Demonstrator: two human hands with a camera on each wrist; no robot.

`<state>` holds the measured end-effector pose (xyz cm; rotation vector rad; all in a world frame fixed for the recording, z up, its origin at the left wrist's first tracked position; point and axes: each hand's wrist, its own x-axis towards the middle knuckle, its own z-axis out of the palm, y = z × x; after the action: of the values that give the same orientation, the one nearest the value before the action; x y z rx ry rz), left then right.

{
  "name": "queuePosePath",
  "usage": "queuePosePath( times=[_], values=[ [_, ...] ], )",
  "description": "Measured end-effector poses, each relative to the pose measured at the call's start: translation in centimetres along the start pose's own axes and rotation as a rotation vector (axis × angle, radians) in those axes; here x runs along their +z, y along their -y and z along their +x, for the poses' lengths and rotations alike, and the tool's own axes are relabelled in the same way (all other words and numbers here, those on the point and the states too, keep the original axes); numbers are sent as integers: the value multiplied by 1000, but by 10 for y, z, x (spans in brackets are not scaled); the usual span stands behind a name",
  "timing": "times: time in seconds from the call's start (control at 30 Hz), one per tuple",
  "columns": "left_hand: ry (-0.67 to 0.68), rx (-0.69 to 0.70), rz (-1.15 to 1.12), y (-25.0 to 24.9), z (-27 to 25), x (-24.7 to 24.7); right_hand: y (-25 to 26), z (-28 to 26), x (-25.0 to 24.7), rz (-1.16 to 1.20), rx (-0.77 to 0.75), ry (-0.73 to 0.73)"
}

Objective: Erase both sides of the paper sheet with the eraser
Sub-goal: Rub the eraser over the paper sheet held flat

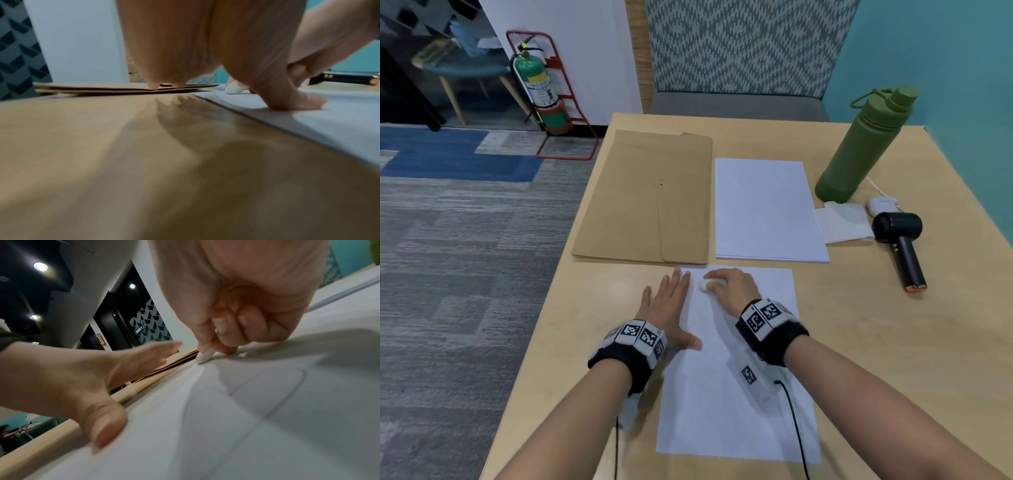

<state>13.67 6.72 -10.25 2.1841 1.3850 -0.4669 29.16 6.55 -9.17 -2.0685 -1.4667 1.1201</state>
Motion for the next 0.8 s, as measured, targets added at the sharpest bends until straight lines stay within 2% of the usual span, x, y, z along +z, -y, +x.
queuePosePath(
  times=[0.07,0.1,0.2,0.33,0.47,0.57,0.63,0.73,0.8],
  values=[
    [-68,40,73,3,-7,0,-3,-2,3,-14,-6,-13],
    [-61,71,107,2,-10,1,-4,-2,4,-10,-7,-14],
    [63,106,101,2,-13,5,-5,3,3,12,-4,0],
    [79,106,111,6,-11,9,-8,-12,11,2,-41,2],
    [76,86,102,0,-16,14,-26,-60,28,-94,-145,166],
    [76,75,78,-7,-21,18,-28,-58,18,-165,-145,298],
    [72,67,78,-10,-22,19,-20,-40,10,-157,-125,256],
    [67,57,83,-10,-21,20,-16,-29,10,-95,-86,81],
    [69,69,83,-10,-23,22,-22,-48,16,-112,-132,94]
  ],
)
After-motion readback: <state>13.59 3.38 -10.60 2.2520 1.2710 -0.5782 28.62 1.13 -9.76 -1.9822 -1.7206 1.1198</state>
